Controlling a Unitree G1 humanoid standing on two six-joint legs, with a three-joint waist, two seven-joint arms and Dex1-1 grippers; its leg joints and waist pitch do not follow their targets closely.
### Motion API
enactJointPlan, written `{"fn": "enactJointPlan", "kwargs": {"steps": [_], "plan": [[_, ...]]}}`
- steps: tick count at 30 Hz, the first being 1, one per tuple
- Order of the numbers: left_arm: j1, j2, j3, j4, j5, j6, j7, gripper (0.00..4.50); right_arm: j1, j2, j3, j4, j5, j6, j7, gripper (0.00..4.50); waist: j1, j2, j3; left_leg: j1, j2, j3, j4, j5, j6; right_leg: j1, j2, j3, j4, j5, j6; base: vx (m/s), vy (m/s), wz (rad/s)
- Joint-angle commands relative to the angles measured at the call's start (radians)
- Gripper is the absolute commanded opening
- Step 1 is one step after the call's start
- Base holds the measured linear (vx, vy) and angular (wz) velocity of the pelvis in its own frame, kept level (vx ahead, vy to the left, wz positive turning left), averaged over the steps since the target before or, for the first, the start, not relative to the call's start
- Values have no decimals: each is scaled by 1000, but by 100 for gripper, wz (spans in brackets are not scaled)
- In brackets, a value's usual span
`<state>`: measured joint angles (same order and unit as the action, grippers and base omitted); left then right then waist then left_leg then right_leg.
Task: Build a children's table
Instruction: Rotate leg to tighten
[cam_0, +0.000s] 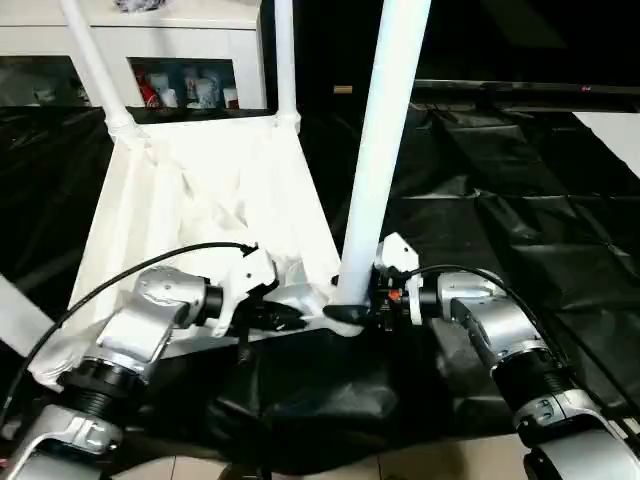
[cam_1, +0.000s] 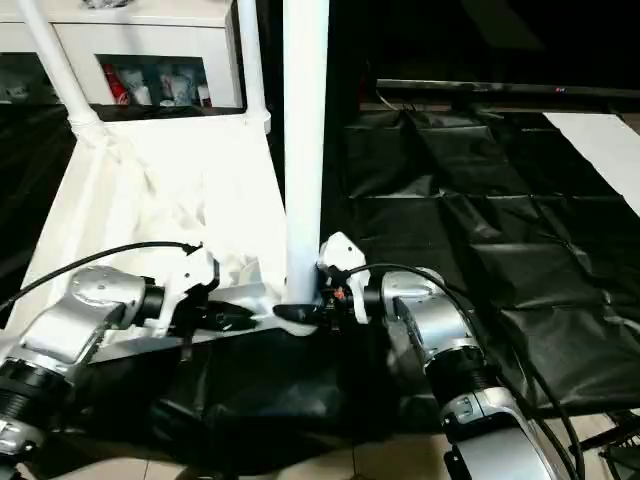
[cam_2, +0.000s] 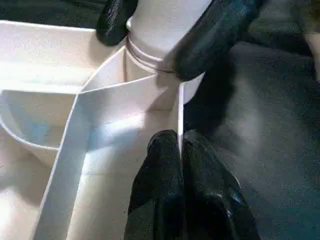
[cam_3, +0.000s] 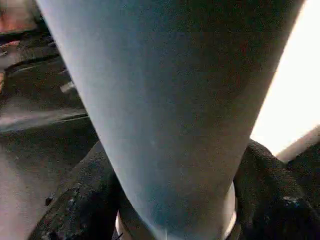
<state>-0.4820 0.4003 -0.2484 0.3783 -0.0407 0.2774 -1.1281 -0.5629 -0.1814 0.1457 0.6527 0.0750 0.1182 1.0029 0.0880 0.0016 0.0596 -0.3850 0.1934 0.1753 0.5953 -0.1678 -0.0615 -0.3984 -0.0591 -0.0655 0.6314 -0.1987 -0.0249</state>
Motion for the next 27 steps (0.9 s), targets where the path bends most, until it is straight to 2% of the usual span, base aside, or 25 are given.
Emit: {"fn": "enactJointPlan", "kwargs": {"steps": [1, 2, 3, 4, 6, 7, 8, 9, 10, 12, 13, 14, 15, 16, 17, 19, 23, 26, 27], "plan": [[-54, -72, 21, 3, -17, -5, 93, 0, -30, 53, 3, 56, -30, 19, -157, 262, -7, -2, -68, 24, 39, -13, -70, -202, 3, 45, -87, 52, -86, -243, -201, 0, 0, 0], [-72, -98, 30, 22, -9, 8, 146, 0, -43, 83, -19, 88, -30, 28, -241, 261, -11, -4, -66, 22, 38, -12, -71, -207, -1, 45, -86, 52, -89, -256, -195, 0, 0, 0], [-72, -98, 30, 22, -9, 8, 146, 0, -43, 83, -19, 88, -30, 28, -241, 261, -13, -3, -67, 24, 38, -14, -71, -212, -8, 45, -88, 53, -91, -274, -188, 0, 0, 0], [-89, -120, 38, 40, -2, 15, 193, 0, -54, 108, -39, 112, -24, 40, -305, 261, -18, -4, -68, 20, 37, -14, -70, -207, -6, 47, -89, 53, -91, -273, -180, 0, 0, 0], [-104, -140, 45, 57, 4, 27, 232, 0, -65, 130, -56, 131, -19, 58, -363, 261, -24, -2, -69, 21, 36, -14, -70, -202, -1, 45, -86, 53, -91, -255, -183, 0, 0, 0], [-133, -173, 54, 89, 16, 39, 302, 0, -82, 164, -73, 158, -20, 79, -454, 261, -27, 0, -71, 17, 37, -14, -68, -182, 3, 48, -85, 53, -86, -219, -188, 0, 0, 0], [-156, -203, 63, 116, 25, 38, 364, 0, -95, 192, -79, 177, -27, 78, -520, 261, -30, 0, -70, 18, 35, -11, -67, -180, 6, 44, -82, 54, -88, -208, -192, 0, 0, 0], [-156, -203, 63, 116, 25, 38, 364, 0, -95, 192, -79, 177, -27, 78, -520, 261, -30, -1, -72, 21, 35, -12, -67, -176, 1, 45, -82, 52, -86, -197, -198, 0, 0, 0], [-180, -246, 75, 149, 38, 28, 439, 0, -104, 232, -80, 191, -44, 47, -584, 261, -30, 3, -72, 17, 35, -11, -66, -166, 7, 47, -83, 53, -86, -173, -200, 0, 0, 0], [-184, -261, 74, 157, 43, 20, 452, 0, -110, 248, -74, 201, -56, 25, -607, 261, -27, -1, -76, 16, 34, -12, -64, -152, 14, 51, -85, 52, -82, -141, -202, 0, 0, 0], [-184, -271, 70, 157, 44, 17, 453, 0, -112, 257, -67, 206, -63, 0, -610, 261, -26, 0, -76, 16, 34, -11, -63, -144, 22, 51, -84, 53, -80, -119, -207, 0, 0, 0], [-180, -278, 61, 152, 42, 12, 444, 0, -114, 263, -59, 210, -68, -27, -600, 296, -26, 0, -77, 15, 35, -11, -62, -143, 25, 51, -86, 53, -79, -111, -210, 0, 0, 0], [-179, -279, 59, 151, 42, 12, 442, 0, -114, 264, -57, 210, -68, -32, -597, 296, -26, 0, -76, 14, 34, -10, -62, -140, 32, 53, -85, 52, -78, -100, -213, 0, 0, 0], [-168, -273, 48, 138, 35, 0, 417, 0, -109, 261, -70, 194, -36, -20, -544, 331, -26, 6, -77, 13, 33, -11, -61, -137, 35, 53, -84, 52, -77, -93, -216, 0, 0, 0], [-160, -266, 41, 127, 29, -10, 394, 0, -105, 257, -77, 182, -18, -10, -512, 331, -27, 3, -76, 16, 34, -10, -62, -148, 43, 53, -82, 52, -78, -89, -219, 0, 0, 0], [-151, -257, 35, 117, 24, -24, 363, 0, -103, 248, -72, 171, -16, -10, -489, 343, -27, 3, -76, 14, 35, -11, -63, -148, 49, 55, -83, 52, -78, -91, -221, 0, 0, 0], [-117, -222, 28, 81, 17, -33, 288, 0, -77, 190, -12, 127, -40, -39, -364, 383, -28, 2, -74, 13, 36, -12, -62, -158, 57, 57, -84, 51, -80, -101, -225, 0, 0, 0], [-83, -166, 16, 43, -3, -49, 187, 0, -44, 102, 26, 57, -26, -52, -189, 383, -27, 3, -69, 16, 39, -11, -64, -187, 55, 53, -85, 52, -86, -152, -219, 0, 0, 0], [-83, -166, 16, 43, -3, -49, 187, 0, -44, 102, 26, 57, -26, -52, -189, 383, -25, 2, -70, 16, 39, -12, -64, -193, 54, 54, -85, 51, -86, -161, -215, 0, 0, 0]]}}
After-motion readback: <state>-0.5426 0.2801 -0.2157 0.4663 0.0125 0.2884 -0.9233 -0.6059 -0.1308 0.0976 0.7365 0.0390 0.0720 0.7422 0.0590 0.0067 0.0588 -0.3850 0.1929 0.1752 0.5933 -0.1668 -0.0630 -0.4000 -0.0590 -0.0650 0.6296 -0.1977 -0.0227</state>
